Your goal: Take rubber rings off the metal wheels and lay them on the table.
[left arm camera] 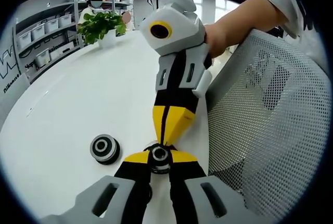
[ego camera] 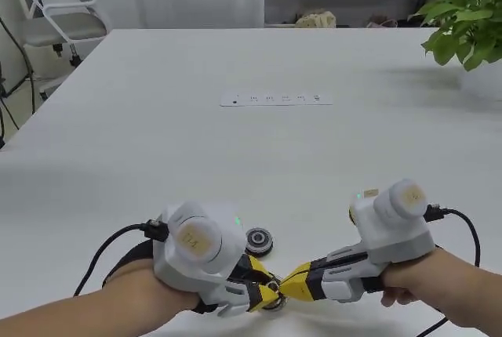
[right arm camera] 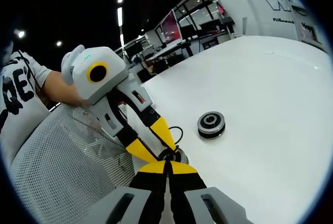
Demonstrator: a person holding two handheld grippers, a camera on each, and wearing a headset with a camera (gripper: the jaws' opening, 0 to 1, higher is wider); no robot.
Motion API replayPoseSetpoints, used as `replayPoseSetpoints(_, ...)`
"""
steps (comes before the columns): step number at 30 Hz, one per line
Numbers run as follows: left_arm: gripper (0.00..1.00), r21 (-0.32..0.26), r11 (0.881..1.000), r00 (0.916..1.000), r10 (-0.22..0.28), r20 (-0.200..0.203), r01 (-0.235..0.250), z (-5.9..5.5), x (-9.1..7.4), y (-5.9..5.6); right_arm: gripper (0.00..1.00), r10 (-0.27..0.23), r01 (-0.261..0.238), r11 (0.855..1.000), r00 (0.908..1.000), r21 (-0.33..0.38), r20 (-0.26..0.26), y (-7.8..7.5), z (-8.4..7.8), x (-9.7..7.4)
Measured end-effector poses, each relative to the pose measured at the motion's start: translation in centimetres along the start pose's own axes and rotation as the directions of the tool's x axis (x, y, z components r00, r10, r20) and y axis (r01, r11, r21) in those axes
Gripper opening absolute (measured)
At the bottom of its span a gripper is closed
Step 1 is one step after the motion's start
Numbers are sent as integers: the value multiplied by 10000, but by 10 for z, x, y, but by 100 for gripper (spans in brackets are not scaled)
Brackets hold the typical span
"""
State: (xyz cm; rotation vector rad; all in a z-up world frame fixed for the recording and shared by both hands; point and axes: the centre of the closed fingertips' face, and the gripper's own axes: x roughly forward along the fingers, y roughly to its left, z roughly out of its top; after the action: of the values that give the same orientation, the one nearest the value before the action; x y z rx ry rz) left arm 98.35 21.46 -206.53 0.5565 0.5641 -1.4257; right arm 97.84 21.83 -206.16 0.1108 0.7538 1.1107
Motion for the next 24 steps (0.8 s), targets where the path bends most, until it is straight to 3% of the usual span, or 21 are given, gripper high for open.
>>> replayPoseSetpoints(4,12,-303,9992,9997,-251,5,251,0,0,-3,0,-55,55,10000,10000,28,73,-1,0,-1)
replayPoseSetpoints(12,18,-123,9993,9991,-354,-227,351,-1,-4,-6,0,-102,95,9997,9995,226,312,-4,4,-3)
replayPoseSetpoints(19,23,-536,9973,9987,-503,-106,496,3,-11,-8,0,-70,59,9996,9993,274,378,-4,5,-4)
replayPoseSetpoints(24,27,-520,9976,9983,-472,-339,454,1,-17,-7,0,-118,104,9995,9989,292,461,-5,6,-5)
